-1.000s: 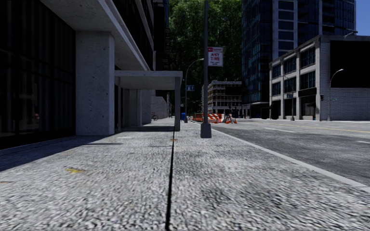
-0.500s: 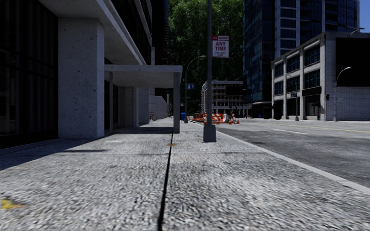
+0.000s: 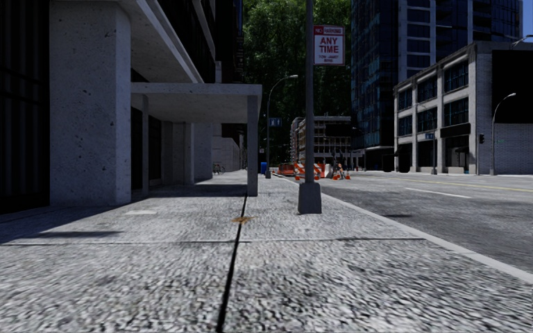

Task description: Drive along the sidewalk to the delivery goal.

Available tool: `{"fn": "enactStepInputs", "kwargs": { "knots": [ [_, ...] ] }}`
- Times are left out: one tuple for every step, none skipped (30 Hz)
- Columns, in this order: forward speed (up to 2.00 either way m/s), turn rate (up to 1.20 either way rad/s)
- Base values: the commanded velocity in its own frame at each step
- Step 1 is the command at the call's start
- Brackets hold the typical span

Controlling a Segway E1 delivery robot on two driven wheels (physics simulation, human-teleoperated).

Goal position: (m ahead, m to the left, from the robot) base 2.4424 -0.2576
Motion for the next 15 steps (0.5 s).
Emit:
{"fn": "enactStepInputs", "kwargs": {
  "knots": [
    [2.00,0.00],
    [2.00,0.00],
    [2.00,0.00],
    [2.00,0.00],
    [2.00,0.00],
    [2.00,0.00],
    [2.00,0.00],
    [2.00,0.00],
    [2.00,0.00],
    [2.00,0.00],
    [2.00,0.00],
    [2.00,0.00],
    [2.00,0.00],
    [2.00,0.00],
    [2.00,0.00]
  ]
}}
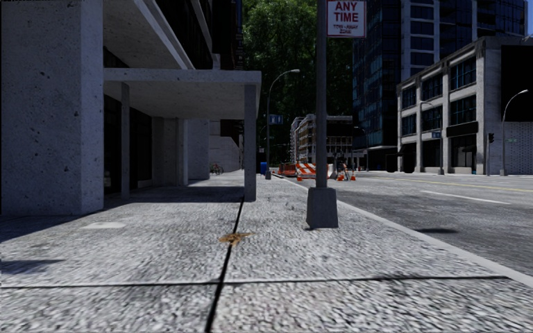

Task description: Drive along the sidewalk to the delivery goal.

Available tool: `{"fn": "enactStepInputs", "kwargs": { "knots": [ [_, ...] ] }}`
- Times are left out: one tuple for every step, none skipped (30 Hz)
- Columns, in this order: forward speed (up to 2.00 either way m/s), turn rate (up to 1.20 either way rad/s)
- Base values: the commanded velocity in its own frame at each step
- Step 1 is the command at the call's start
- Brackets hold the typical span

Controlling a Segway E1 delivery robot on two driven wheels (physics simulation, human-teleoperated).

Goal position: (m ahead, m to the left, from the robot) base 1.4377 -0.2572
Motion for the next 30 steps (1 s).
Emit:
{"fn": "enactStepInputs", "kwargs": {
  "knots": [
    [2.00,0.00],
    [2.00,0.00],
    [2.00,0.00],
    [2.00,0.00],
    [2.00,0.00],
    [2.00,0.00],
    [2.00,0.00],
    [2.00,0.00],
    [2.00,0.00],
    [2.00,0.00],
    [2.00,0.00],
    [2.00,0.00],
    [2.00,0.00],
    [2.00,0.00],
    [2.00,0.00],
    [2.00,0.00],
    [2.00,0.00],
    [2.00,0.00],
    [2.00,0.00],
    [2.00,0.00],
    [2.00,0.00],
    [2.00,0.00],
    [2.00,0.00],
    [1.95,0.00],
    [1.95,0.00],
    [1.73,0.00],
    [1.48,0.00],
    [1.17,0.00],
    [0.94,0.00],
    [0.76,0.00]
  ]
}}
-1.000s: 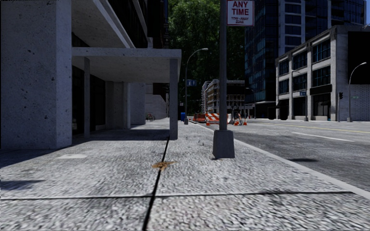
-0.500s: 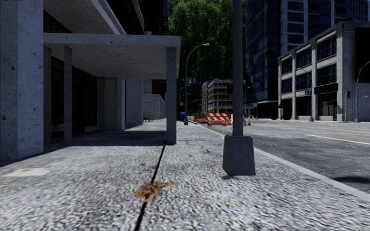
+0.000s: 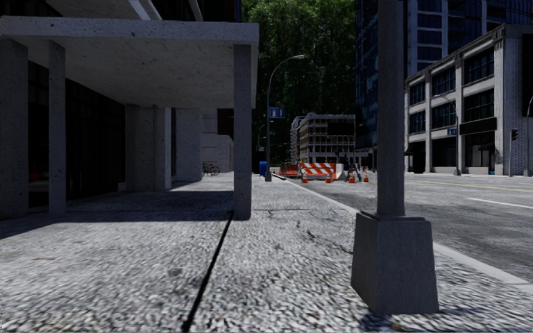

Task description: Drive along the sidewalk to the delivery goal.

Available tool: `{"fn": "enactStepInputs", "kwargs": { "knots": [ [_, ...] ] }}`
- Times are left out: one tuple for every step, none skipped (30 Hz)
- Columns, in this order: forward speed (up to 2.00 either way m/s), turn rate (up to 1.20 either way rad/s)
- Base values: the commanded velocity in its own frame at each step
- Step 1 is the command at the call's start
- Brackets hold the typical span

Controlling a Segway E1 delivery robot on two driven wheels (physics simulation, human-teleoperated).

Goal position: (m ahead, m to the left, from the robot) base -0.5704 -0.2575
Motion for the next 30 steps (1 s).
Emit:
{"fn": "enactStepInputs", "kwargs": {
  "knots": [
    [0.76,0.00],
    [0.57,0.00],
    [0.33,0.00],
    [0.11,0.00],
    [0.00,0.00],
    [0.00,0.00],
    [0.00,0.00],
    [0.00,0.00],
    [0.00,0.00],
    [0.00,0.00],
    [0.00,0.00],
    [0.00,0.00],
    [0.00,0.00],
    [0.00,0.00],
    [0.00,0.00],
    [0.00,0.00],
    [0.00,0.00],
    [0.00,0.00],
    [0.00,0.00],
    [0.00,0.00],
    [0.00,0.00],
    [0.00,0.00],
    [0.00,0.00],
    [0.00,0.00],
    [0.00,0.00],
    [0.00,0.00],
    [0.00,0.00],
    [0.00,0.00],
    [0.00,0.00],
    [0.00,0.00]
  ]
}}
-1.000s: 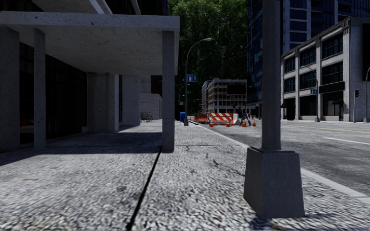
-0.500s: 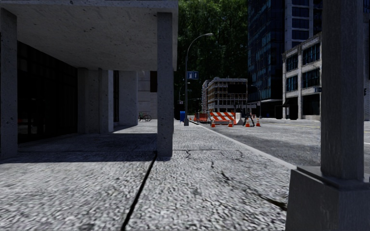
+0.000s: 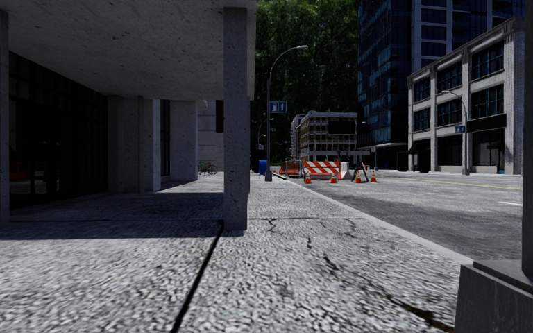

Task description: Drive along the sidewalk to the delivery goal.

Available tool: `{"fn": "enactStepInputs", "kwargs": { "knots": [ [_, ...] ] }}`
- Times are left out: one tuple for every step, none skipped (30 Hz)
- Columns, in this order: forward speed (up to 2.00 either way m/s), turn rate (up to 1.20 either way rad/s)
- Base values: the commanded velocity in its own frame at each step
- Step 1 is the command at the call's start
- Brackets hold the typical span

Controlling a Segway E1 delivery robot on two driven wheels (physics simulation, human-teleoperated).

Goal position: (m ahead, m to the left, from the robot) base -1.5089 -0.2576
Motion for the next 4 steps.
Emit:
{"fn": "enactStepInputs", "kwargs": {
  "knots": [
    [0.00,0.00],
    [0.00,0.00],
    [0.00,0.00],
    [0.00,0.00]
  ]
}}
